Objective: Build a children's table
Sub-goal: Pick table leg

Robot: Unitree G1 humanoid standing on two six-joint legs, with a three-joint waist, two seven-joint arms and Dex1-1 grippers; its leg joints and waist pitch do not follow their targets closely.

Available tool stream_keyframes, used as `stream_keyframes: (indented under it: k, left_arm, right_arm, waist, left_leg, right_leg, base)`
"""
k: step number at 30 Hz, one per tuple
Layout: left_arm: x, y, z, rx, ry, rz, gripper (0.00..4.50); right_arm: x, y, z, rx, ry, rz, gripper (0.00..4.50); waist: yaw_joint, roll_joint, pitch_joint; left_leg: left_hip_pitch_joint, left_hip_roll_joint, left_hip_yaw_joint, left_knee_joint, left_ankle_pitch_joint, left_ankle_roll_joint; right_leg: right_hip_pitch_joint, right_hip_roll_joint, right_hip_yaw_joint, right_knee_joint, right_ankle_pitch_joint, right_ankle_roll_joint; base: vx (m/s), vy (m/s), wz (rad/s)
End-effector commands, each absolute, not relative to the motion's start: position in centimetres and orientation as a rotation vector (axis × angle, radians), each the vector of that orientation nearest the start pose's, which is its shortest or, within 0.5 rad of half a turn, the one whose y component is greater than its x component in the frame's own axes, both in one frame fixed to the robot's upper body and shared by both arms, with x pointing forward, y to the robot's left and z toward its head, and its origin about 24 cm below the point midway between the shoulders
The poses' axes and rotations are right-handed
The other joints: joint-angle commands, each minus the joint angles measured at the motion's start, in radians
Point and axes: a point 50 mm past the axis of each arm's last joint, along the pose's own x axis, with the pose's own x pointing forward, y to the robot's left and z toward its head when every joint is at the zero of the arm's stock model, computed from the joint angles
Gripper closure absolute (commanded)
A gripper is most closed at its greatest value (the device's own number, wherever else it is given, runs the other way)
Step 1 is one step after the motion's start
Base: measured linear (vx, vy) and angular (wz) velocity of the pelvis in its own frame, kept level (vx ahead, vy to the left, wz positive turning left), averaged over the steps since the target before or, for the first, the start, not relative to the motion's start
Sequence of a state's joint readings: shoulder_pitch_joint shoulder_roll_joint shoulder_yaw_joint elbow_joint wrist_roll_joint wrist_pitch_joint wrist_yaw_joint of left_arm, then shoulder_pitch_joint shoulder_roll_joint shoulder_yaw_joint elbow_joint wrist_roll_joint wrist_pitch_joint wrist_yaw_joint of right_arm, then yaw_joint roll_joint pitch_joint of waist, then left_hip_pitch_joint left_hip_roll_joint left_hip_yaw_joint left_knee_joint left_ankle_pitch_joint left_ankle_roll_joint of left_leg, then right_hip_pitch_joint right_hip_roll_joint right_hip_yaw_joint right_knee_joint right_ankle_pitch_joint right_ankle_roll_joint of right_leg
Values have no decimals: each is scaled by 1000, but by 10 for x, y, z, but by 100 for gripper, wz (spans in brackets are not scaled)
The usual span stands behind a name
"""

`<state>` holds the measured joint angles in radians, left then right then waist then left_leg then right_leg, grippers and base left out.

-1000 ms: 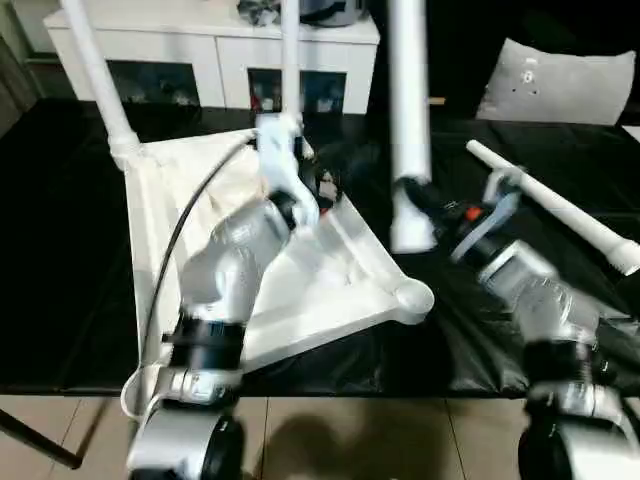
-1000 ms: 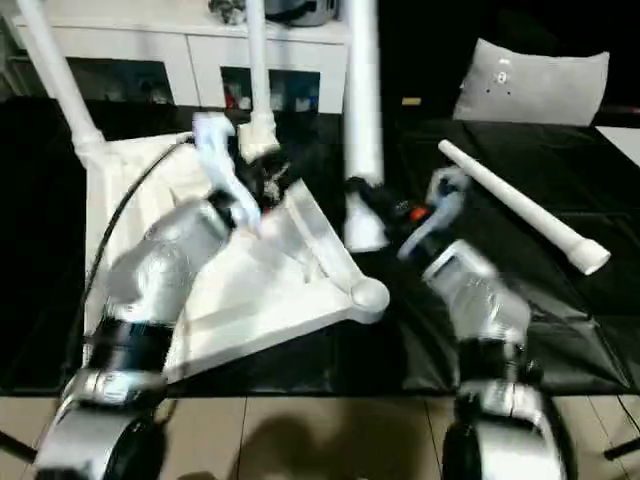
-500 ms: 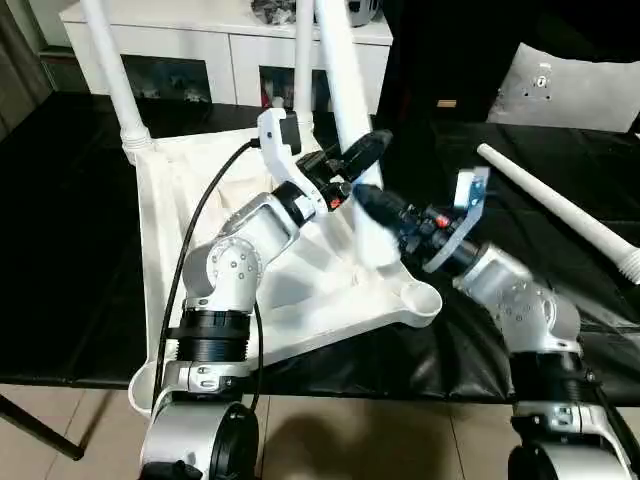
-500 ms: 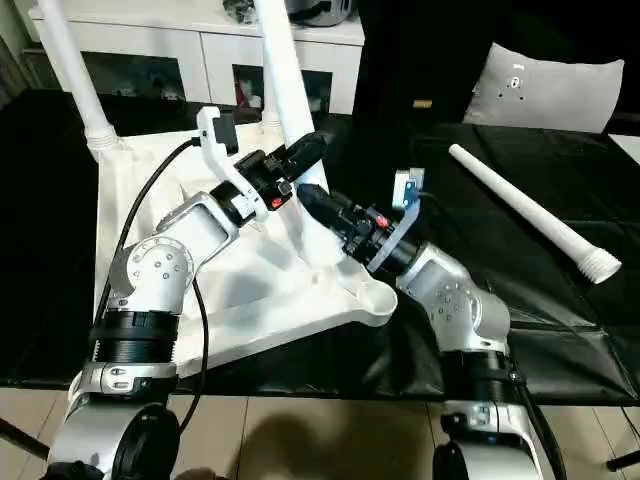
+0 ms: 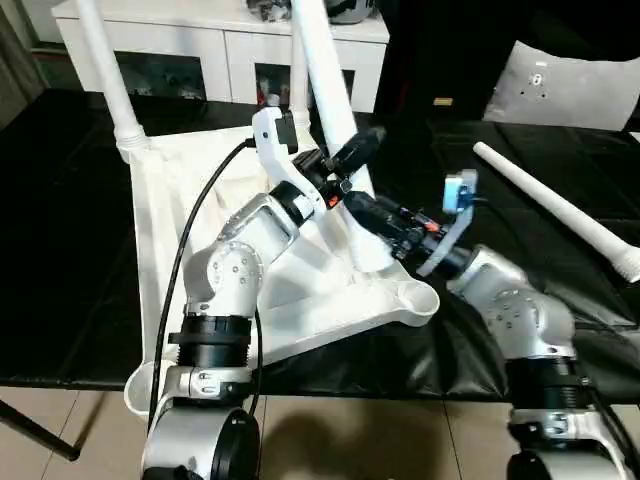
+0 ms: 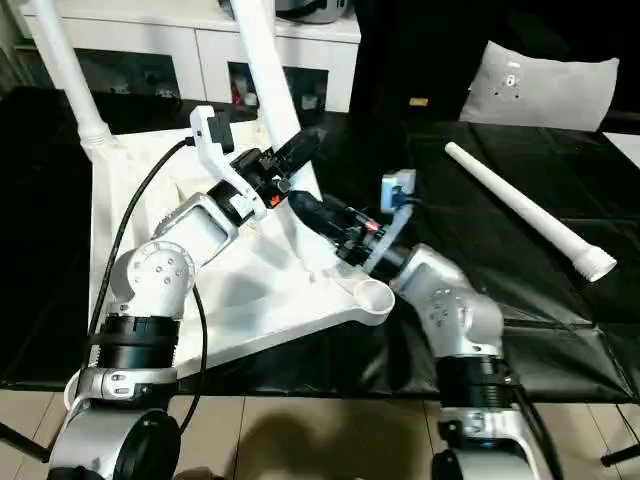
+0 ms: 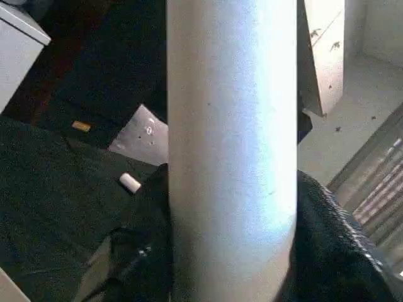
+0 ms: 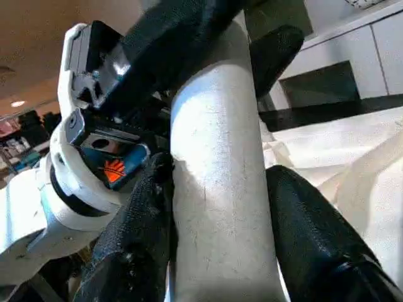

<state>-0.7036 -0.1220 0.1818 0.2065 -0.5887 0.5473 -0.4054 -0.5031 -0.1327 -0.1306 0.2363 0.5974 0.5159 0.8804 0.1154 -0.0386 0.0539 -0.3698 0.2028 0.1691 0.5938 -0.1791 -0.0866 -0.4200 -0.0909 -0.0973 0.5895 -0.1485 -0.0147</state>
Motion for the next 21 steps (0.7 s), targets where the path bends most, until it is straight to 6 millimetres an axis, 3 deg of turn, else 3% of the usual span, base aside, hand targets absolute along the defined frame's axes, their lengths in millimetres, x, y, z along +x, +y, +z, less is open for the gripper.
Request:
stream_keyframes:
  k: [1,4,5,11,21]
  left_arm:
    - [339,49,176,-668,-50,-820,226]
    - [340,49,174,-647,-52,-777,253]
    - [341,50,173,-630,-54,-759,253]
    - [349,53,171,-483,-59,-585,260]
    - [348,50,169,-482,-59,-578,261]
  right_arm:
    - [317,-121,115,549,11,1025,266]
    - [317,-120,111,510,15,1006,266]
    - [318,-120,111,492,10,992,266]
    - [327,-112,112,354,-56,877,266]
    - [328,-106,105,297,-46,861,266]
  waist:
    - [1,-3,-71]
    - [2,-4,-69]
    - [2,0,-68]
    - [-4,-2,-69]
    - [-3,-2,-69]
  left_leg:
    - [3,24,-2,-74,-188,28]
    - [3,24,0,-74,-188,32]
    - [2,24,-2,-75,-196,29]
    - [2,23,-4,-77,-208,15]
    - [3,23,-1,-76,-203,30]
  right_leg:
    - [65,-53,43,-72,-299,-121]
    - [65,-54,43,-72,-291,-129]
    - [65,-54,43,-73,-304,-124]
    - [64,-54,43,-76,-334,-91]
    - [65,-52,45,-71,-283,-126]
  base:
    - [0,0,0]
    - [0,0,0]
    - [0,0,0]
    - [0,0,0]
    - [0,0,0]
